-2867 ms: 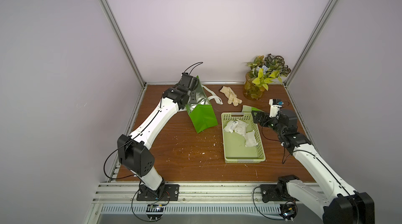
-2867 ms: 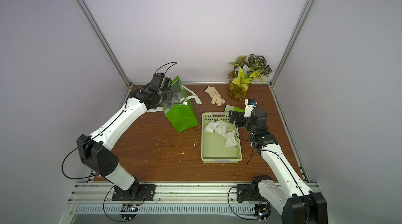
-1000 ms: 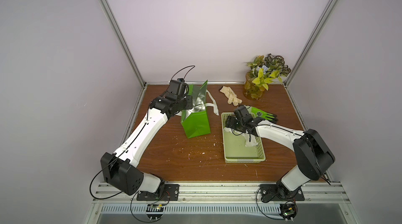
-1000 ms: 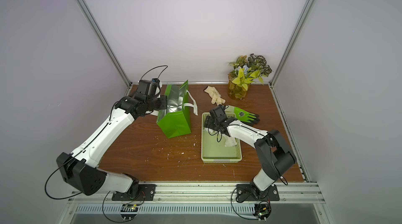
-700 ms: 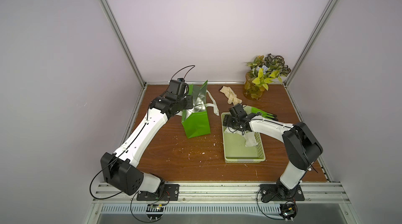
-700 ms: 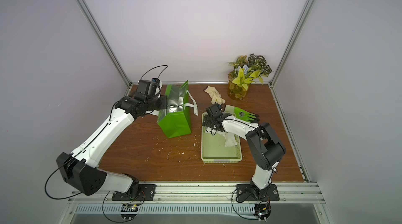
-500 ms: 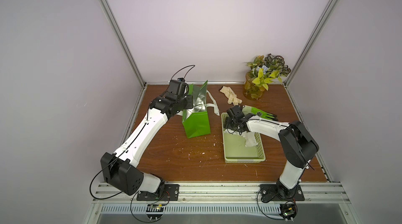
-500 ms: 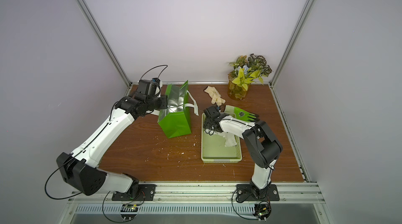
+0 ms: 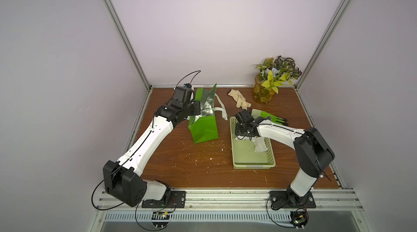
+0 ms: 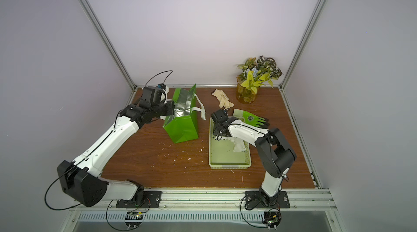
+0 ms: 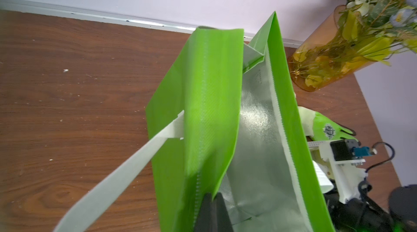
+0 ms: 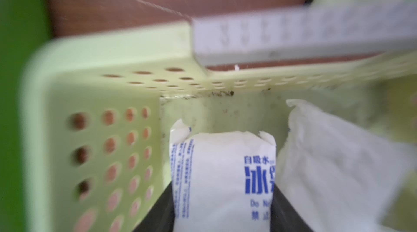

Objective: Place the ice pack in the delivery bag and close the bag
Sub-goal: Pick up the ice pack from the bin.

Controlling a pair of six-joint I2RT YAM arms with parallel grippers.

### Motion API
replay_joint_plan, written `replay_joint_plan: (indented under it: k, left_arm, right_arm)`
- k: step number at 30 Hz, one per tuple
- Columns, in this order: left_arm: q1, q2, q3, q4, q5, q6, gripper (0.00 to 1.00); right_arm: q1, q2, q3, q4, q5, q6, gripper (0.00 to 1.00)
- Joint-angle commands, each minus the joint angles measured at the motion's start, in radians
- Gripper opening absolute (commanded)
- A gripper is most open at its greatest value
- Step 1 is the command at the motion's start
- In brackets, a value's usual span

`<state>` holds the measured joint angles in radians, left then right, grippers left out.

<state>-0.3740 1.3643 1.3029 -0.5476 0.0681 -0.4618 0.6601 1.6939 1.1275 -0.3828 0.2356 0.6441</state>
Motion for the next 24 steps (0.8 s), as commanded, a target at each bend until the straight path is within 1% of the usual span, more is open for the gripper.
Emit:
replay_joint_plan:
  k: [1,3,4,6,9,12,14,18,24]
  left_arm:
    - [0.018,-0.039,-0.062,0.100,0.089,-0.050,0.00]
    - [0.031,-0.059,-0.086,0.134,0.105,-0.069,0.00]
    - [0.039,-0.065,-0.092,0.142,0.110,-0.074,0.00]
    - [0.055,-0.075,-0.103,0.155,0.121,-0.085,0.00]
    - [0.066,-0.078,-0.112,0.171,0.143,-0.102,0.00]
    - [0.066,-0.079,-0.116,0.181,0.143,-0.116,0.00]
    - [0.067,-0.083,-0.116,0.184,0.134,-0.124,0.00]
    - [0.071,-0.094,-0.120,0.177,0.109,-0.133,0.00]
    - [0.088,-0.117,-0.138,0.177,0.078,-0.152,0.00]
  right_arm:
    - [-0.001,-0.195,0.053,0.047,0.023,-0.113,0.17]
    - [-0.001,-0.251,0.091,0.080,-0.030,-0.137,0.11]
    - [0.001,-0.258,0.126,0.079,-0.057,-0.137,0.09]
    - [0.013,-0.241,0.227,0.069,-0.116,-0.142,0.09]
    - [0.054,-0.186,0.371,0.078,-0.166,-0.129,0.09]
    - [0.101,-0.124,0.464,0.152,-0.206,-0.099,0.09]
    - [0.129,-0.074,0.517,0.194,-0.224,-0.087,0.09]
    - [0.167,0.040,0.654,0.201,-0.241,-0.074,0.09]
    - [0.191,0.144,0.748,0.201,-0.212,-0.050,0.09]
